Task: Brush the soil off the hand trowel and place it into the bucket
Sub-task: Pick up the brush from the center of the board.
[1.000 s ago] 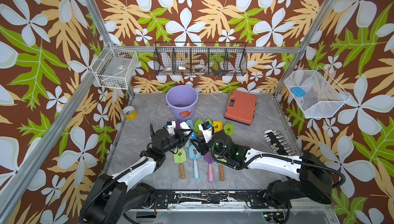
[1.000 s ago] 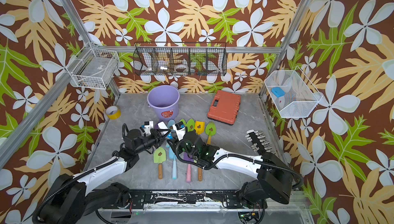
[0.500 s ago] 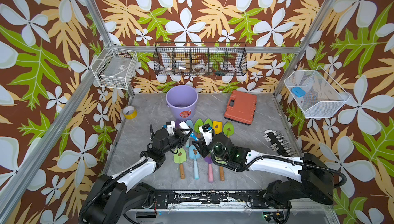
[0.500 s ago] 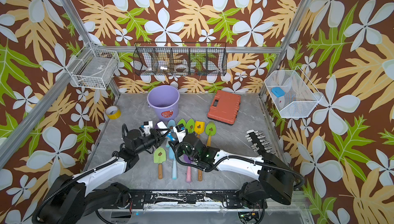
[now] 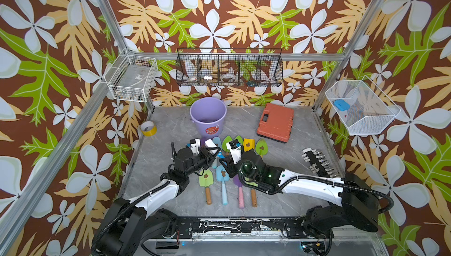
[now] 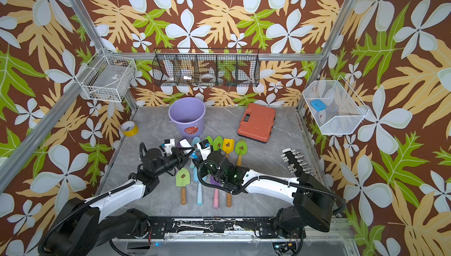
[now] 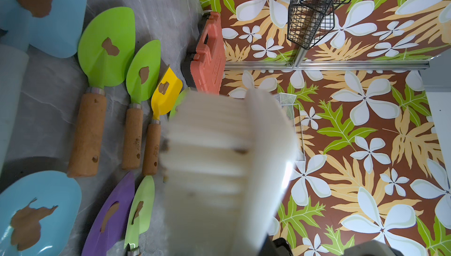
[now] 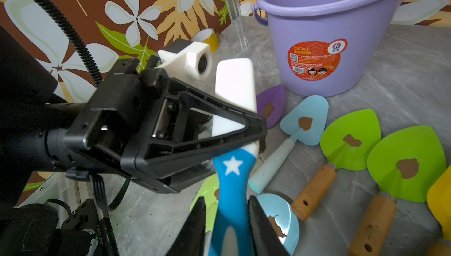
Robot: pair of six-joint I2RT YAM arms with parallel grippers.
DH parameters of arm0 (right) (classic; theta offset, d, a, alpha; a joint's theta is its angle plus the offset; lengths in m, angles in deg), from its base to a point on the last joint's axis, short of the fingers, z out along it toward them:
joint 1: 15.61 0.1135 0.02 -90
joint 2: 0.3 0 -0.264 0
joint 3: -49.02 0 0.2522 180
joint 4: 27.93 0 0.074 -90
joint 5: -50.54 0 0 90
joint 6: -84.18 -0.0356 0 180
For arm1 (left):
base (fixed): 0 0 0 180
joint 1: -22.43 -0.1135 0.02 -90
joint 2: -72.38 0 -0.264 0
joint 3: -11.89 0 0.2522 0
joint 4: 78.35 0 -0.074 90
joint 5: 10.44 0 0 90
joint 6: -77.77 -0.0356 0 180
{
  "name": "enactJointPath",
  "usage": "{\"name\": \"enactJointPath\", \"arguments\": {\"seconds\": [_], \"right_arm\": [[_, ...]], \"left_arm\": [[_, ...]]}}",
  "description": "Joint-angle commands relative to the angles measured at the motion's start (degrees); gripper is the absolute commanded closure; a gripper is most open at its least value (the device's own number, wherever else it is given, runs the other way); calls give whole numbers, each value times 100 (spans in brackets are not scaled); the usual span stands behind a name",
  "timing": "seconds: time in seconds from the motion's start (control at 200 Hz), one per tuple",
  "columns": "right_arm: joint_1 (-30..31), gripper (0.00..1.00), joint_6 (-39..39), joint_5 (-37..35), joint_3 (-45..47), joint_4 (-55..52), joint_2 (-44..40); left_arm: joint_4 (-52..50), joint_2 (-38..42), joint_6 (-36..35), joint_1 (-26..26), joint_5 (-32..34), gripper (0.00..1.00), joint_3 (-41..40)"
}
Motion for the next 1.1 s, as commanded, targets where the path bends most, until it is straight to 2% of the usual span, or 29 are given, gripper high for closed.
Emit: {"name": "enactJointPath", "arguments": {"seconds": [0.0, 0.26, 0.375, 0.525, 0.565, 0.616, 0.681, 0.761, 0.911, 1.026, 1.056, 1.096], "right_arm": [[12, 71, -26, -19, 10, 129, 4], [2, 83, 2, -33, 6, 184, 7], [-5, 100, -24, -11, 40, 227, 31], [-133, 100, -162, 192, 149, 358, -47], [-187, 100, -224, 247, 221, 408, -100], [-253, 100, -276, 246, 270, 426, -166], [-301, 100, -261, 214, 266, 315, -215], [-354, 100, -231, 134, 196, 60, -255], [-495, 100, -239, -94, 101, -451, -324], [-498, 100, -126, -372, 25, -796, -403], [-497, 100, -110, -448, -12, -878, -410], [-497, 100, -105, -537, -42, -965, -411]], "left_arm": [[354, -14, 105, 5, -109, 100, -15], [419, -47, 109, 4, -166, 100, -24], [490, -83, 112, 5, -219, 100, -27], [490, -161, 29, -37, -279, 100, 9], [498, -180, -9, -71, -305, 89, 17], [445, -207, -99, -129, -335, 62, 58], [176, -193, -330, -186, -336, 35, 155], [-539, -126, -822, -240, -248, 17, 397], [-2088, 288, -1955, -406, 343, 18, 681], [-3606, 862, -2966, -422, 1646, 24, 850], [-3867, 1013, -3187, -417, 1985, 27, 844], [-4236, 1200, -3495, -410, 2471, 36, 861]]}}
